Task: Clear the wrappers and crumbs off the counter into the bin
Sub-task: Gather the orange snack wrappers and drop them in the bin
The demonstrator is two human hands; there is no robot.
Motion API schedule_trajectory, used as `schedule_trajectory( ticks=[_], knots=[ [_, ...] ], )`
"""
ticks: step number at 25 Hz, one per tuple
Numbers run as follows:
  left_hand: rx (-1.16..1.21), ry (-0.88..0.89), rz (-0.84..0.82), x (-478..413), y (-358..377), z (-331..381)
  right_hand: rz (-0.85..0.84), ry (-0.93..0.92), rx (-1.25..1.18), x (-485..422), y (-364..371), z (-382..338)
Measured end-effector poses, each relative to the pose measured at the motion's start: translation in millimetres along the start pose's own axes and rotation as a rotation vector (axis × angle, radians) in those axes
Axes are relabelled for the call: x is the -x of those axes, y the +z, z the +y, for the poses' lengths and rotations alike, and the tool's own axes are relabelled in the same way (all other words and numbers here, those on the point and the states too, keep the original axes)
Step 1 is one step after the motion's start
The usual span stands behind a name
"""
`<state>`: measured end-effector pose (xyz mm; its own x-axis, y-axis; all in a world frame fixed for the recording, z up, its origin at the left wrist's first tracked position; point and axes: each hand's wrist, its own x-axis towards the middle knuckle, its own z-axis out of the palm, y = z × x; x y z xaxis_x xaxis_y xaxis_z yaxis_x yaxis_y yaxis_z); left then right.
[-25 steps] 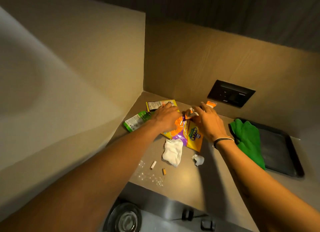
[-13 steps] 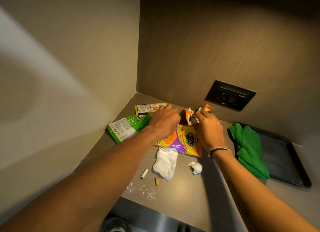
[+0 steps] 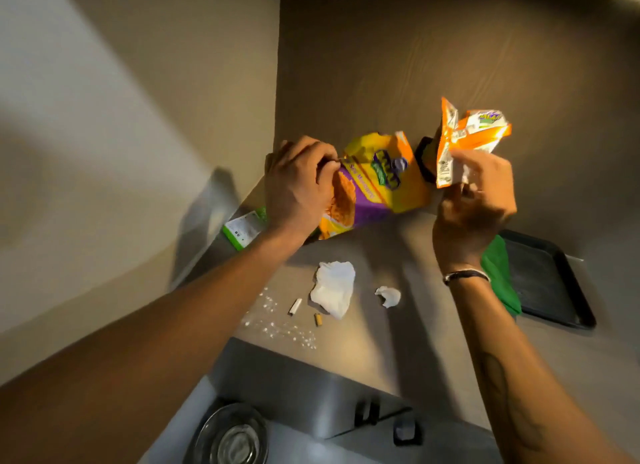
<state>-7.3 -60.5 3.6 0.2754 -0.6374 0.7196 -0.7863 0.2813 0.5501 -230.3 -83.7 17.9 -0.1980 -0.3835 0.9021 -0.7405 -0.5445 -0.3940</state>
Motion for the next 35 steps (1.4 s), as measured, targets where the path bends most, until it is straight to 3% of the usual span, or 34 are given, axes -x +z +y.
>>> schedule_trajectory(
  ticks=[3, 8, 11, 16, 19, 25, 27, 31, 35],
  knots=[
    [0.06, -0.166, 0.188, 50, -66, -6, -0.053, -0.012, -0.214, 30, -30, -70],
    [0.023, -0.53, 0.254, 230, -172, -31, -0.441, -0.1, -0.426, 185, -94, -161],
    [-0.046, -0.832, 0.144, 345, -199, -45, -0.714, 0.013, -0.493, 281, -117, -180],
    [-0.255, -1.165, -0.204, 485, -184, -93, -1.21, 0.247, -0.318, 428, -115, -135],
    [-0.318, -1.231, -0.375, 540, -150, -138, -1.345, 0.508, -0.231, 502, -86, -89],
    [-0.457, -1.237, -0.565, 598, -59, -246, -1.427, 0.749, -0.134, 634, 1, -32],
    [-0.515, -1.228, -0.715, 609, -31, -277, -1.553, 0.771, -0.077, 671, 22, -18],
    [-0.444, -1.317, -0.706, 620, 4, -309, -1.893, 0.949, -0.122, 707, 36, 3],
    [-0.299, -1.357, -0.737, 614, 3, -311, -1.766, 0.849, -0.027, 691, 13, 12]
  ],
)
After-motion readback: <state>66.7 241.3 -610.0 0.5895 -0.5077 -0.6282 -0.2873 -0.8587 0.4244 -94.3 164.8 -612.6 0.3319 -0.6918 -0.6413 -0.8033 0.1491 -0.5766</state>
